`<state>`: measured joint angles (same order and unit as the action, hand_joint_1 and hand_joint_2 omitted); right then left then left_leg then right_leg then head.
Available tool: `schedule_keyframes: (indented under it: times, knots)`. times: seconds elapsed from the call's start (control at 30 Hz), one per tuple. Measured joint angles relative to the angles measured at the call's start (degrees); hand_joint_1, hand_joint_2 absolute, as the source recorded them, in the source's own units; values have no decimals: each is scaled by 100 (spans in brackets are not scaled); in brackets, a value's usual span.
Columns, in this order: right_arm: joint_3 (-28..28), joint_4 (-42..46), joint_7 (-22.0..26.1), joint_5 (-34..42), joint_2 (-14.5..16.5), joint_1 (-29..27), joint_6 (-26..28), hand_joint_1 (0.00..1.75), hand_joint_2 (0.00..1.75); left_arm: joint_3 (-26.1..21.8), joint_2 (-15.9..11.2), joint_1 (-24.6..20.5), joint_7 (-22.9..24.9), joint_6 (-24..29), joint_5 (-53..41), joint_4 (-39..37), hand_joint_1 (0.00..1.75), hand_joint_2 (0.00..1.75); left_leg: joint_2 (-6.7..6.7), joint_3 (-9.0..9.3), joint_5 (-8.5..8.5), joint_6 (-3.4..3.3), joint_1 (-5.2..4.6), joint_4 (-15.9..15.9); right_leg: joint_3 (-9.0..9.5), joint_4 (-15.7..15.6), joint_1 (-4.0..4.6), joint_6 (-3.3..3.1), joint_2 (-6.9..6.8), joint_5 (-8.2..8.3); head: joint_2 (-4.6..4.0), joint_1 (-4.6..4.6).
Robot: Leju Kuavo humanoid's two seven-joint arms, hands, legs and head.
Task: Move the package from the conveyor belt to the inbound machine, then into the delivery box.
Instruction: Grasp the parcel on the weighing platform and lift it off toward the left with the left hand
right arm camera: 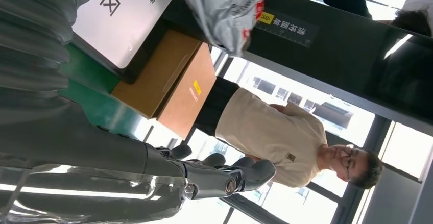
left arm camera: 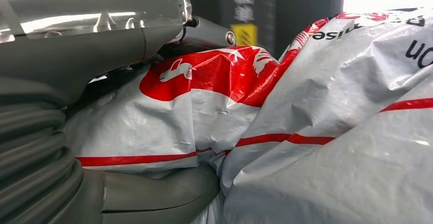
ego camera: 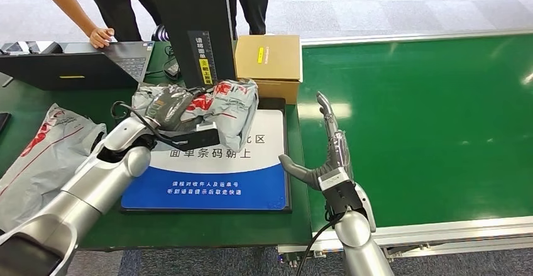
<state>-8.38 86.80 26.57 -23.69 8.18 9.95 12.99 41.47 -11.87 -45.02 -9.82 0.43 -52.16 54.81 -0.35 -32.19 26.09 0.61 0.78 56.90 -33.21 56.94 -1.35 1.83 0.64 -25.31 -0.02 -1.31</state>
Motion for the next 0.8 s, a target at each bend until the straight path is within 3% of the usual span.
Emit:
schedule_keyframes:
  times: [0.17,0.4,0.8]
  knots:
    - [7,39,-16,-82,3,-58,-14,0,175,-874,-151,245,182,175,-49,266,175,175,1,0,0,0,0,0,-3,3,2,-1,1,-1,0,0]
    - [7,65,-43,-127,5,-84,-14,0,175,-2015,-279,603,41,158,-77,551,175,175,2,-2,0,1,1,0,-4,4,1,-4,1,-3,0,0]
    - [10,65,-69,-190,11,-78,-37,0,175,-2810,-338,916,-5,265,-139,849,175,175,1,-4,0,1,0,0,-5,3,1,-4,1,-3,0,0]
